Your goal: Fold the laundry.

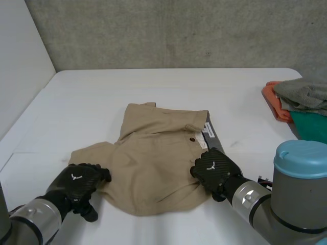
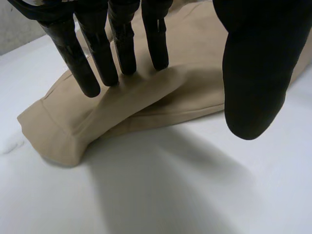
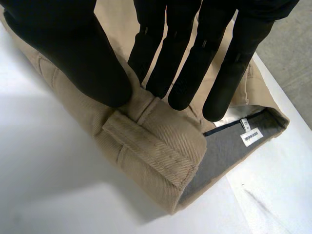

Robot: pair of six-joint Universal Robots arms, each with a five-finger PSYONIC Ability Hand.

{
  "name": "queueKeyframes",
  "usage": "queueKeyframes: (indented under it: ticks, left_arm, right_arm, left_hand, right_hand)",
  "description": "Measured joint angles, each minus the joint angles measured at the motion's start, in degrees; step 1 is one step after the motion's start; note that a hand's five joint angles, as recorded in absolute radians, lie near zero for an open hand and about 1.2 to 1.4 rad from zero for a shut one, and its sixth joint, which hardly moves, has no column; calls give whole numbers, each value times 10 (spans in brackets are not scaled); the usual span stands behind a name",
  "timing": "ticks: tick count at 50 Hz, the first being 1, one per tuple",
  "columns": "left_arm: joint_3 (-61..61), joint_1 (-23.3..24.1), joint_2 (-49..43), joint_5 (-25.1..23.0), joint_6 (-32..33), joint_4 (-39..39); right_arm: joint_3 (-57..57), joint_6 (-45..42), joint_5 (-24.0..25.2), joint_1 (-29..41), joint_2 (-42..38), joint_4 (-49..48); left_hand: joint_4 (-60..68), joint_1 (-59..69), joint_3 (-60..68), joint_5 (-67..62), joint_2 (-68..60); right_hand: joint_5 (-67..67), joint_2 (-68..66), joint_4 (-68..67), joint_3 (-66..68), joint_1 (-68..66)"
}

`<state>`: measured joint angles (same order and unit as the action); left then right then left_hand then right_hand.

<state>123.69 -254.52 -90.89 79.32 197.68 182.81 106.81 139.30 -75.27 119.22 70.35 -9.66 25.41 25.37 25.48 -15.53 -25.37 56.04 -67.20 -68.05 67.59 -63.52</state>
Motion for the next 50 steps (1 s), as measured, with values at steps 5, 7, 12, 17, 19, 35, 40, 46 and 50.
queueKeyframes:
  ticks: [5, 7, 12, 17, 19, 35, 40, 46, 50]
  left_arm:
    - [-12, -10, -32, 3, 2, 38]
    - [-19, -11, -48, 7, 4, 61]
    - [-45, -5, -99, 20, 18, 121]
    - [-79, 7, -143, 36, 46, 143]
    - [-94, 11, -148, 43, 56, 139]
    - [-314, 59, 81, 51, 7, -48]
    - [-394, 54, 89, 43, -3, -127]
    - [-428, 46, 17, 17, -2, -196]
    - [-426, 43, -52, 2, 1, -204]
  right_arm:
    - [-3, 21, -5, -1, 17, 0]
    - [-3, 36, -7, -4, 33, 3]
    - [-2, 67, -7, -18, 68, 17]
    - [-6, 80, -6, -31, 75, 27]
    - [-12, 79, -7, -34, 72, 30]
    - [-244, 52, -17, -60, 181, 246]
    - [-331, 50, -17, -73, 210, 315]
    - [-360, 33, -7, -76, 172, 368]
    - [-355, 20, -4, -67, 118, 376]
  left_hand:
    - [0, 0, 0, 0, 0]
    - [0, 0, 0, 0, 0]
    - [36, 37, 37, -35, -37]
    - [314, 336, 310, -308, -314]
    - [406, 400, 401, -393, -408]
    - [432, 400, 426, -399, -431]
    - [432, 400, 426, -399, -432]
    - [432, 400, 426, -399, -432]
    - [432, 400, 426, -406, -432]
  right_hand:
    - [0, 0, -2, 2, 0]
    - [0, 0, -2, 2, 0]
    - [0, 0, -2, 2, 0]
    - [5, 0, -3, 2, 0]
    - [5, 0, -3, 2, 0]
    - [13, 0, -5, 4, 0]
    - [13, 0, -5, 4, 0]
    - [13, 0, -5, 4, 0]
    - [13, 0, -5, 4, 0]
